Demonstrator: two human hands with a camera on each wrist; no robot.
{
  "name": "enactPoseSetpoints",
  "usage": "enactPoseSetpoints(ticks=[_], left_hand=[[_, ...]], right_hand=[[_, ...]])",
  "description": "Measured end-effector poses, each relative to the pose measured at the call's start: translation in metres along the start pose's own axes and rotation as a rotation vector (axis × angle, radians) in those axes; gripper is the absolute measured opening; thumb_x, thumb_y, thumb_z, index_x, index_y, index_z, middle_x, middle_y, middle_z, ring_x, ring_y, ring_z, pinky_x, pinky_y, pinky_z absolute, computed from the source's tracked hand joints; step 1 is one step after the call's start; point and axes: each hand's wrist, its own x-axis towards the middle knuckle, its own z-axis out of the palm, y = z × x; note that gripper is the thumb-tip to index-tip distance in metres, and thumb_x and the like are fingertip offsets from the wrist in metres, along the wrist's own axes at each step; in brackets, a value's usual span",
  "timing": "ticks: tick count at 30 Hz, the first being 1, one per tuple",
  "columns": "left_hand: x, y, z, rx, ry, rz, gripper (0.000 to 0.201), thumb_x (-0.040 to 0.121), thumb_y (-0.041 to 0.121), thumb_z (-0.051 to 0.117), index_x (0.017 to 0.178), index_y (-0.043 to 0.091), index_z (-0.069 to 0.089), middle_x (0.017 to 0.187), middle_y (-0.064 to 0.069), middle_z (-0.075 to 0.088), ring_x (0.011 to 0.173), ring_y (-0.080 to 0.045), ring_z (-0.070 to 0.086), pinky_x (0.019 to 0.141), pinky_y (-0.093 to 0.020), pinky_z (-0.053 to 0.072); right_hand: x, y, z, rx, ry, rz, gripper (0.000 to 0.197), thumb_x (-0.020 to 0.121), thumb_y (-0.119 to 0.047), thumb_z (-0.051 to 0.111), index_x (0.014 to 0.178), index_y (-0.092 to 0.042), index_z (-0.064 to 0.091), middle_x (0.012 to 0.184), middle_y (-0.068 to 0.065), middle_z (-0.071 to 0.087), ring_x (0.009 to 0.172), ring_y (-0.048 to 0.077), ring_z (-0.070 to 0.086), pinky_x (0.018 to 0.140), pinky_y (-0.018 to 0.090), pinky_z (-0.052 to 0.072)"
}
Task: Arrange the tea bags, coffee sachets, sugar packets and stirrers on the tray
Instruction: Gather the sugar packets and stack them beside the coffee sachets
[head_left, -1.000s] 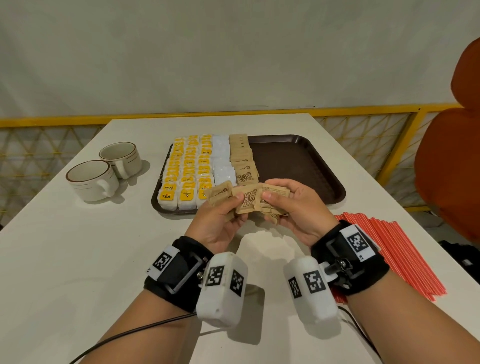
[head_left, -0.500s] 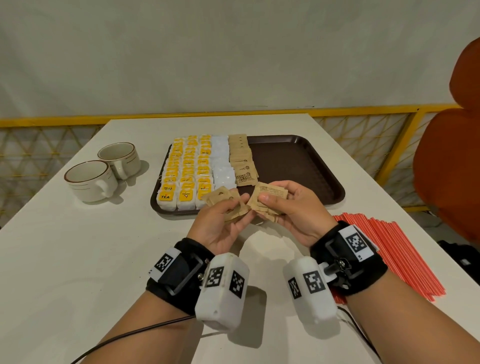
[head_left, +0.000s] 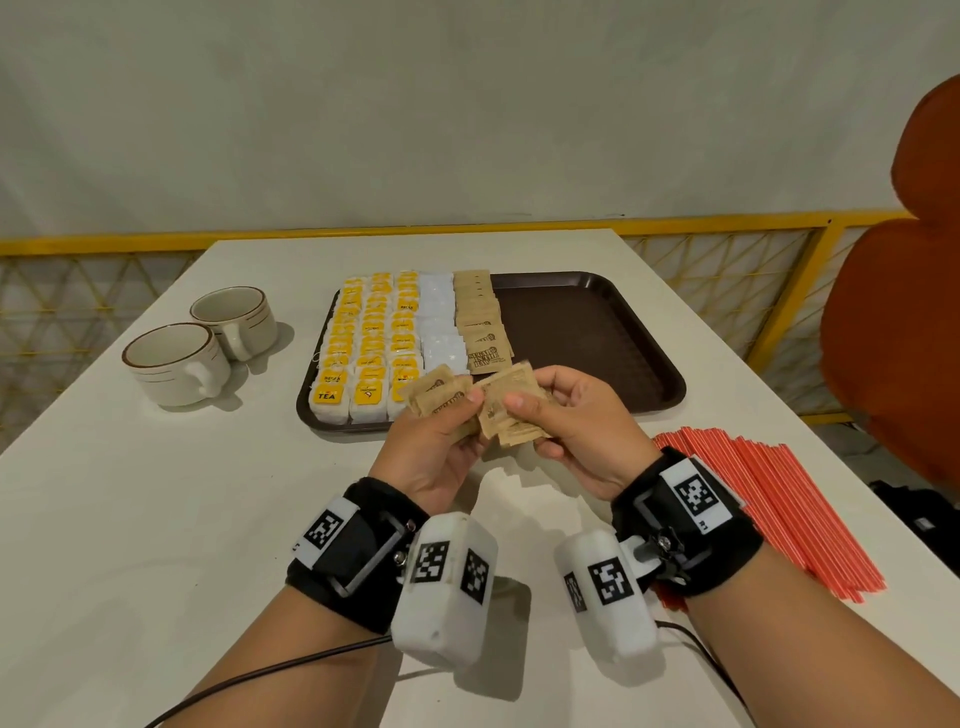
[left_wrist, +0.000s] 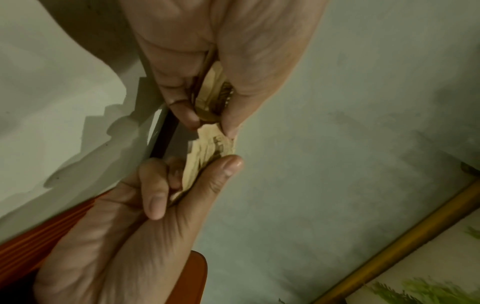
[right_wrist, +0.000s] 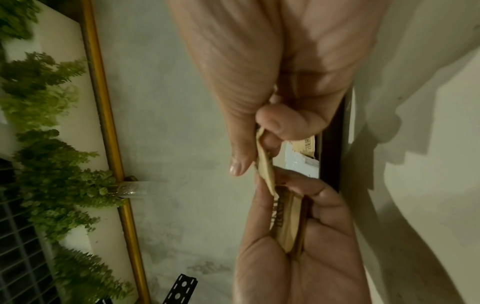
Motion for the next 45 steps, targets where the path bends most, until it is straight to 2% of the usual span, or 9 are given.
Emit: enactPoseSetpoints(ticks=[5,10,15,24,27,30,34,40,45], left_hand=[[0.004,0.013,-0.005,-0.333,0.054,-0.06,0.008,0.093,0.004,0.051,0.095,0.009,0.057,0.08,-0.011,0.072,0.066,-0.018,0.07,0.058,-0.022,0.056],[-0.002,0.014,0.004,-0.447,-0.015,-0.148,0.017,0.094,0.002,0.043,0.093,0.006,0.059,0.071,-0.008,0.068,0.061,-0.014,0.064,0.057,-0.023,0.056],[-0.01,0.011,0.007,-0.289,-0.113,-0.271,0.024,0.074,0.007,0.05,0.094,0.008,0.062,0.074,-0.008,0.065,0.057,-0.012,0.063,0.055,-0.022,0.054],[-0.016,0.008,0.011,-0.173,-0.106,-0.385,0.028,0.072,0.008,0.054,0.099,0.006,0.061,0.077,-0.011,0.066,0.057,-0.014,0.064,0.054,-0.023,0.053],[-0.015,0.007,0.01,-0.169,-0.098,-0.446,0.025,0.08,0.022,0.06,0.098,0.005,0.061,0.086,-0.014,0.065,0.065,-0.02,0.067,0.061,-0.031,0.058],[-0.015,0.009,0.009,-0.241,-0.042,-0.476,0.048,0.083,0.044,0.061,0.101,-0.001,0.059,0.092,-0.024,0.066,0.077,-0.033,0.067,0.075,-0.044,0.056],[-0.015,0.014,0.005,-0.306,0.013,-0.424,0.072,0.064,0.052,0.073,0.107,-0.003,0.057,0.094,-0.026,0.064,0.096,-0.039,0.063,0.089,-0.054,0.051],[-0.012,0.009,0.006,-0.35,-0.032,-0.38,0.064,0.063,0.054,0.071,0.098,0.002,0.06,0.092,-0.019,0.062,0.103,-0.039,0.059,0.098,-0.057,0.042],[-0.013,0.007,0.008,-0.344,-0.176,-0.361,0.072,0.074,0.046,0.07,0.135,0.012,0.051,0.138,-0.016,0.051,0.122,-0.033,0.054,0.101,-0.056,0.041]], right_hand=[[0.001,-0.003,-0.003,-0.027,0.045,-0.03,0.019,0.083,0.0,0.064,0.101,-0.007,0.061,0.082,0.01,0.066,0.056,0.008,0.059,0.041,0.015,0.04],[0.002,-0.002,-0.004,0.025,0.037,-0.015,0.03,0.089,0.013,0.052,0.11,-0.006,0.06,0.089,0.012,0.054,0.084,0.022,0.071,0.07,0.032,0.06],[-0.002,-0.004,0.001,-0.127,-0.047,-0.038,0.027,0.092,0.005,0.053,0.111,-0.007,0.066,0.078,0.007,0.056,0.057,0.011,0.054,0.05,0.02,0.047],[-0.006,-0.003,0.001,-0.321,-0.096,-0.063,0.038,0.075,-0.005,0.076,0.11,-0.016,0.069,0.099,0.004,0.057,0.056,0.007,0.051,0.046,0.018,0.042],[-0.005,0.001,0.001,-0.412,-0.022,-0.092,0.038,0.075,-0.004,0.077,0.109,-0.019,0.069,0.097,0.004,0.054,0.054,0.003,0.052,0.046,0.016,0.043],[0.0,-0.001,-0.001,-0.354,0.136,-0.042,0.035,0.087,0.002,0.059,0.117,-0.014,0.059,0.092,0.01,0.049,0.053,0.008,0.056,0.046,0.021,0.047],[0.006,-0.01,-0.009,-0.04,0.195,0.117,0.04,0.092,0.007,0.036,0.121,-0.017,0.047,0.09,0.02,0.061,0.073,0.023,0.067,0.073,0.036,0.056],[0.009,-0.006,-0.014,0.201,0.157,0.012,0.05,0.084,0.016,0.056,0.126,-0.008,0.046,0.078,0.007,0.054,0.091,0.021,0.069,0.078,0.034,0.059],[0.005,-0.011,0.0,-0.144,0.187,-0.192,0.046,0.075,0.006,0.073,0.112,-0.015,0.058,0.068,-0.002,0.061,0.077,0.01,0.067,0.072,0.031,0.055]])
